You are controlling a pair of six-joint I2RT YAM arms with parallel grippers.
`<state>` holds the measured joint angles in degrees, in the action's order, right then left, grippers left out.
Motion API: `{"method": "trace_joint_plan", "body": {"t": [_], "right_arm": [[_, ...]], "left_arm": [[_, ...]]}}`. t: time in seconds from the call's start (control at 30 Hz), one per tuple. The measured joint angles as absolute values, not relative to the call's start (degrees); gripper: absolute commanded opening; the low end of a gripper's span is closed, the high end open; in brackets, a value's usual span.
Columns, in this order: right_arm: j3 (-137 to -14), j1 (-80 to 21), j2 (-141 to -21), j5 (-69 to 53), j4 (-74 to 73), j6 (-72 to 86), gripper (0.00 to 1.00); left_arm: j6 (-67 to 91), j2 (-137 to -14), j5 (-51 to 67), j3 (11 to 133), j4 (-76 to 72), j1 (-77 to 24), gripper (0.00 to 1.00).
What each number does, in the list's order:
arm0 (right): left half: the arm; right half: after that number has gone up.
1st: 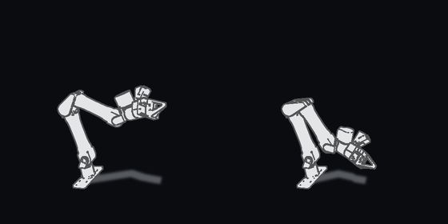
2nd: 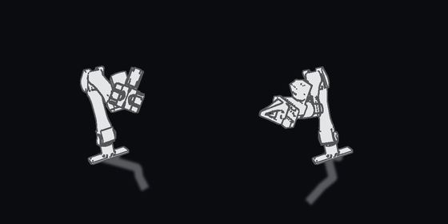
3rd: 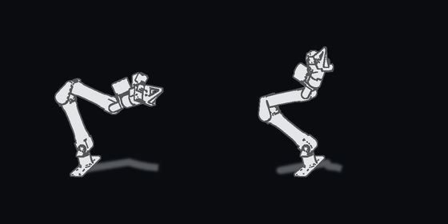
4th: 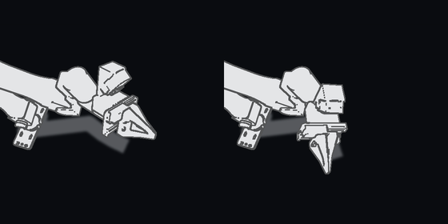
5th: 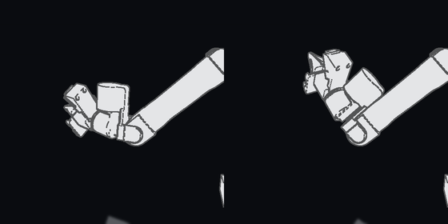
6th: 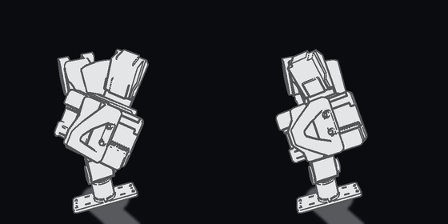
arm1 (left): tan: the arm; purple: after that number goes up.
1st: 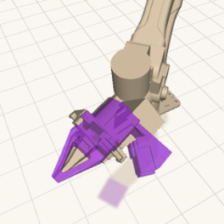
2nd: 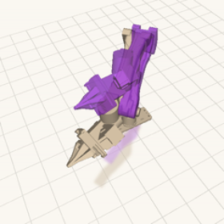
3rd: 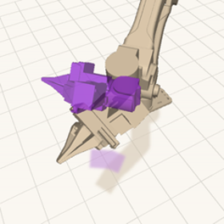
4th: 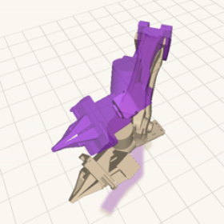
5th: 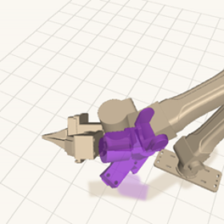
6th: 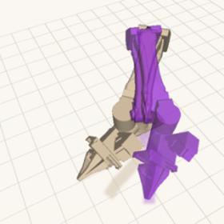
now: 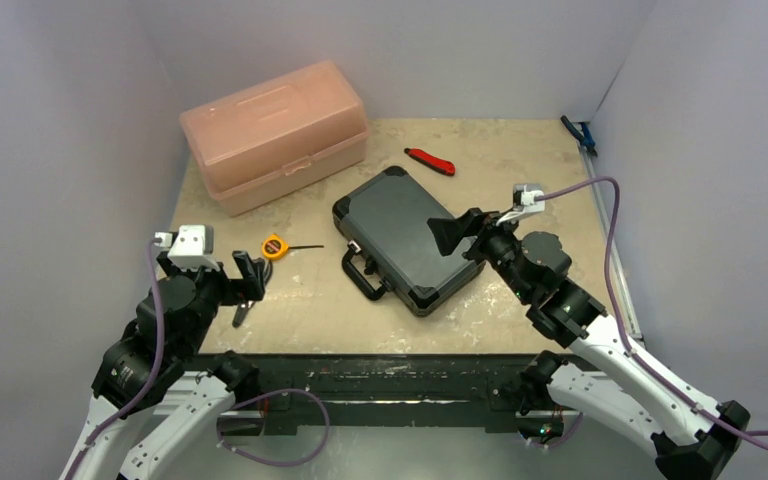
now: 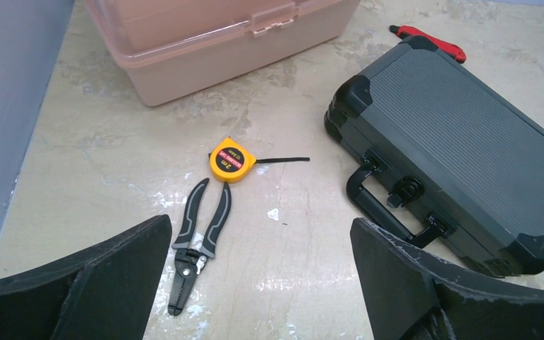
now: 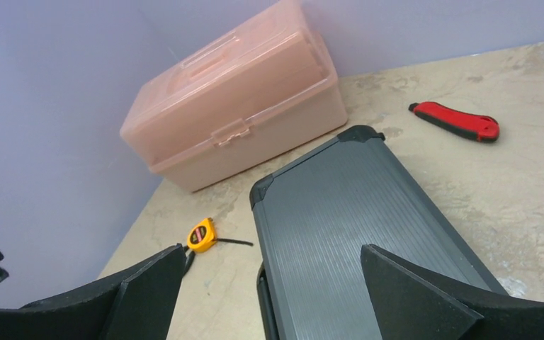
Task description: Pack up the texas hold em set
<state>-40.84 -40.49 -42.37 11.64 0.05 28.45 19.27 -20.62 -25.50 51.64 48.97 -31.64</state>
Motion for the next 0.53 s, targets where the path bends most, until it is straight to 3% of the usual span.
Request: {"method": "trace_joint_plan", "body": {"t": [0.53], "right_arm": [[-36.5, -40.5, -42.0, 10.9, 4.0, 27.3, 0.99]], "left_arm": [[17.7, -22.6, -26.7, 51.6, 48.9, -31.6, 0.98]]}}
